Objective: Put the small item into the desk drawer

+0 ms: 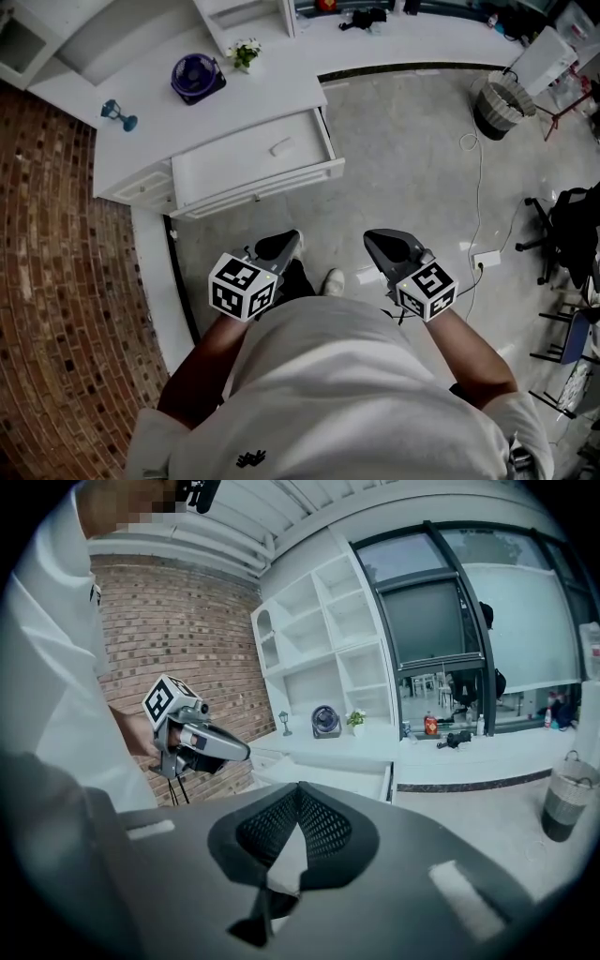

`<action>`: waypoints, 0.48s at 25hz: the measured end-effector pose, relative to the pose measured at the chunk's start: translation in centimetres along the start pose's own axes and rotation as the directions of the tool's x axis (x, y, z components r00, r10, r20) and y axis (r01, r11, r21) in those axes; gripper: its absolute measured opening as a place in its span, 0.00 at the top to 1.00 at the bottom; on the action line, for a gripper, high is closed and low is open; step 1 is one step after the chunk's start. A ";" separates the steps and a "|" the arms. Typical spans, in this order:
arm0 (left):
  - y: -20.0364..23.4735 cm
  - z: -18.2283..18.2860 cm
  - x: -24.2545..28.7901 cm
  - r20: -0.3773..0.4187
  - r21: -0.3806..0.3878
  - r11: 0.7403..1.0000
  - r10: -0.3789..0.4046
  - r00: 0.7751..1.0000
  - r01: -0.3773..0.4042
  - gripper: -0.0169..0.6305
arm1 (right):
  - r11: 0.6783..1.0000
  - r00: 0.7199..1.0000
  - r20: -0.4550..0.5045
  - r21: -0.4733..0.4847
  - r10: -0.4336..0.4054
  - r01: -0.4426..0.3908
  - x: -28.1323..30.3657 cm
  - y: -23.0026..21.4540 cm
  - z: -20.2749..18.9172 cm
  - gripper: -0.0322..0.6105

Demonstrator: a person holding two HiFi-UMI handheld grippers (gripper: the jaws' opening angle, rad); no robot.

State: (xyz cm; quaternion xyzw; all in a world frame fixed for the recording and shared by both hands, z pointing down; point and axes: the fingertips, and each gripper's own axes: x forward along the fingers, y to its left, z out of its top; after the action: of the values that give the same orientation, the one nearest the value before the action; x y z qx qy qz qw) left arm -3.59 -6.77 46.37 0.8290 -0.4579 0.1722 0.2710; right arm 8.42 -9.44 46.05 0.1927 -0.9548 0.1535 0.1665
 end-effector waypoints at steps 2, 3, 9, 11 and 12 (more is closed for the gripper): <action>-0.2 -0.3 -0.2 0.001 0.008 1.000 -0.002 1.000 0.002 0.96 | 1.000 1.000 -0.003 -0.007 0.002 -0.002 0.0 0.4 -0.1 0.93; -0.2 -0.3 -0.3 0.003 0.008 1.000 -0.004 1.000 0.004 0.96 | 1.000 1.000 -0.004 -0.011 0.003 -0.003 0.0 0.6 -0.1 0.93; -0.1 -0.5 -1.2 0.022 -0.005 1.000 -0.007 1.000 0.007 0.96 | 0.999 1.000 -0.004 -0.037 0.007 -0.007 0.3 1.4 0.4 0.93; 0.0 -0.6 -1.5 0.022 0.000 1.000 -0.005 1.000 0.005 0.96 | 0.999 1.000 -0.002 -0.042 0.010 -0.010 0.5 1.7 0.5 0.93; 0.1 -0.6 -1.6 0.022 0.001 1.000 -0.005 1.000 0.005 0.96 | 0.999 1.000 -0.002 -0.044 0.012 -0.012 0.6 1.8 0.6 0.93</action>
State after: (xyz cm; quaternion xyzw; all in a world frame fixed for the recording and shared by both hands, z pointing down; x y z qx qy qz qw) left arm -4.57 -5.35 46.03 0.8322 -0.4585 0.1627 0.2659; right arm 6.97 -8.22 45.32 0.1829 -0.9589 0.1338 0.1705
